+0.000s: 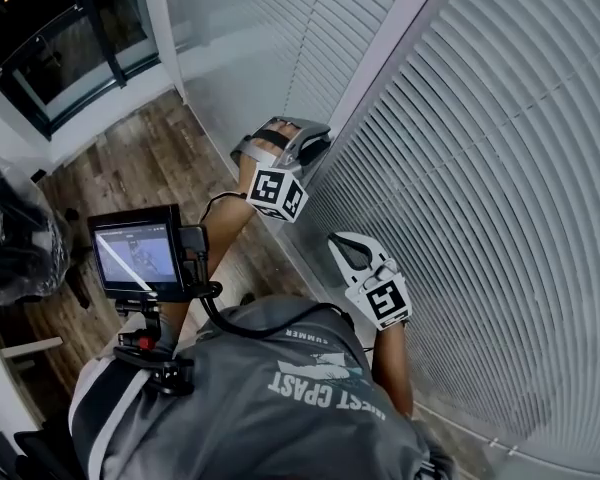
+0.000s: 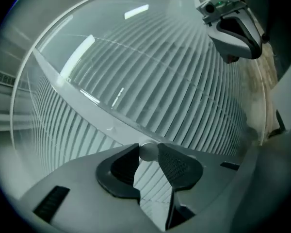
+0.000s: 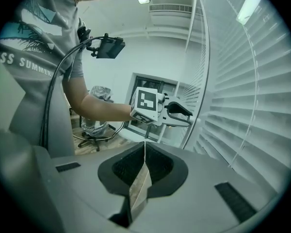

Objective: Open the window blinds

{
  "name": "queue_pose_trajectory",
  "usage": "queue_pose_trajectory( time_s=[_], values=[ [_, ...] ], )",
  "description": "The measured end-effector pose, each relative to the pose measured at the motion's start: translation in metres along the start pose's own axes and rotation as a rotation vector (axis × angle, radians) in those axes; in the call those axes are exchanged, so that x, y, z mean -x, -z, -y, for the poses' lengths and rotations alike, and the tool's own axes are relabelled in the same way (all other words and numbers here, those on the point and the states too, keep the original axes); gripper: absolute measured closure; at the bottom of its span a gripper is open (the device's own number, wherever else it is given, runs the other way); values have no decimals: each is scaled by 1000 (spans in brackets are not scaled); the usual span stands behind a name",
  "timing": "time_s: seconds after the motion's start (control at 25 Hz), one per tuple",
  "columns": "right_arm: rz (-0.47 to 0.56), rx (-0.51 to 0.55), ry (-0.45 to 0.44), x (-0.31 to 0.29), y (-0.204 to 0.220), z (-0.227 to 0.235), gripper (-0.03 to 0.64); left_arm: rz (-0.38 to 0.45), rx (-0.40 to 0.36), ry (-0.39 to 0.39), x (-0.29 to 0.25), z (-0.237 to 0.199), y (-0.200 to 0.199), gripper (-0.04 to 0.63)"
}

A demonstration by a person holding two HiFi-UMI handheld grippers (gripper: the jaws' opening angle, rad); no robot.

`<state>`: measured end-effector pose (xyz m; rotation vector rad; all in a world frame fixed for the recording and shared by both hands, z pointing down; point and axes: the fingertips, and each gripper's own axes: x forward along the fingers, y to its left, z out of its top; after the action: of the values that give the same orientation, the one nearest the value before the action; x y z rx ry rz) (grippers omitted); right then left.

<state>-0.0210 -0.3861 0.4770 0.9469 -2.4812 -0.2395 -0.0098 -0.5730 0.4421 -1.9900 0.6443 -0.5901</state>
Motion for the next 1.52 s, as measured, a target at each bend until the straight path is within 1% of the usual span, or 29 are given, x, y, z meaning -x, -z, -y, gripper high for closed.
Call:
queue_pose_trajectory(
  time_s=[0.04, 0.08, 0.12, 0.16, 0.2, 0.24, 0.36, 0.4, 0.44, 0.48, 0.52, 0.6, 0.68, 0.76, 0.84, 0.88, 0.92, 0.96, 1.0, 1.12, 1.16, 1.2, 1.24, 1.28, 1.32, 1.36, 1.4, 1.48, 1.52],
  values=[
    [0, -1, -1, 0, 0, 0, 611, 1, 1, -4, 0, -1, 0, 466],
    [-1, -2, -2, 0, 0, 1, 612, 6, 37, -5, -1, -2, 0, 468],
    [-4, -3, -2, 0, 1, 2, 612, 16, 114, 0, -1, -3, 1, 468],
    [-7, -4, -3, 0, 1, 2, 612, 34, 239, 11, -2, -4, 2, 469],
    [-9, -5, -5, -1, 2, 3, 612, 66, 413, 31, -2, -6, 4, 469],
    [-8, -7, -6, -2, 1, 3, 612, 117, 633, 57, -2, -9, 7, 470],
    [-2, -10, -15, -3, 0, 4, 612, 349, 1416, 149, -2, -18, 14, 471],
    [-1, -10, -19, -4, 0, 5, 612, 421, 1639, 172, -3, -19, 16, 469],
    [0, -12, -23, -4, 0, 5, 612, 483, 1817, 190, -3, -20, 17, 469],
    [0, -14, -26, -4, 0, 4, 612, 529, 1945, 201, -4, -21, 19, 469],
    [0, -18, -28, -5, 1, 4, 612, 560, 2029, 207, -4, -20, 20, 469],
    [0, -26, -30, -8, 4, 1, 611, 590, 2128, 221, -3, -19, 24, 469],
    [-2, -32, -34, -10, 6, -1, 611, 609, 2174, 230, -2, -19, 25, 469],
    [-1, -36, -39, -8, 5, -1, 612, 612, 2160, 223, -2, -21, 23, 468],
    [1, -36, -41, -4, 3, 0, 612, 588, 2089, 206, -2, -23, 18, 468],
    [-1, -34, -41, -2, 3, 0, 612, 554, 2007, 192, -3, -23, 16, 468],
    [-2, -33, -40, -1, 4, 0, 611, 498, 1866, 171, -3, -23, 15, 468],
    [-4, -33, -38, -1, 4, 0, 612, 423, 1658, 143, -3, -23, 13, 469],
    [-5, -36, -37, -1, 5, 0, 612, 334, 1392, 108, -3, -22, 10, 469],
    [-2, -51, -32, -2, 5, 1, 612, 38, 466, -21, -6, -17, 4, 469],
    [-4, -51, -32, -3, 5, 1, 612, -36, 229, -51, -8, -15, 3, 469],
    [-10, -47, -34, -4, 6, 1, 612, -75, 99, -59, -10, -12, 3, 469],
    [-17, -41, -36, -4, 8, 0, 612, -83, 72, -49, -10, -11, 4, 468],
    [-22, -37, -38, -4, 9, -2, 612, -72, 111, -32, -9, -10, 5, 468],
    [-22, -38, -38, -3, 10, -4, 611, -46, 194, -16, -7, -9, 5, 464],
    [-18, -42, -36, -2, 11, -5, 612, -1, 330, 2, -3, -8, 4, 460],
    [-13, -48, -33, 0, 12, -6, 611, 70, 527, 24, 1, -10, 2, 460],
    [-15, -50, -27, 2, 15, -6, 612, 246, 1007, 76, 7, -18, 0, 451],
    [-22, -48, -27, 3, 17, -6, 612, 308, 1199, 100, 8, -22, 2, 443]
  ],
)
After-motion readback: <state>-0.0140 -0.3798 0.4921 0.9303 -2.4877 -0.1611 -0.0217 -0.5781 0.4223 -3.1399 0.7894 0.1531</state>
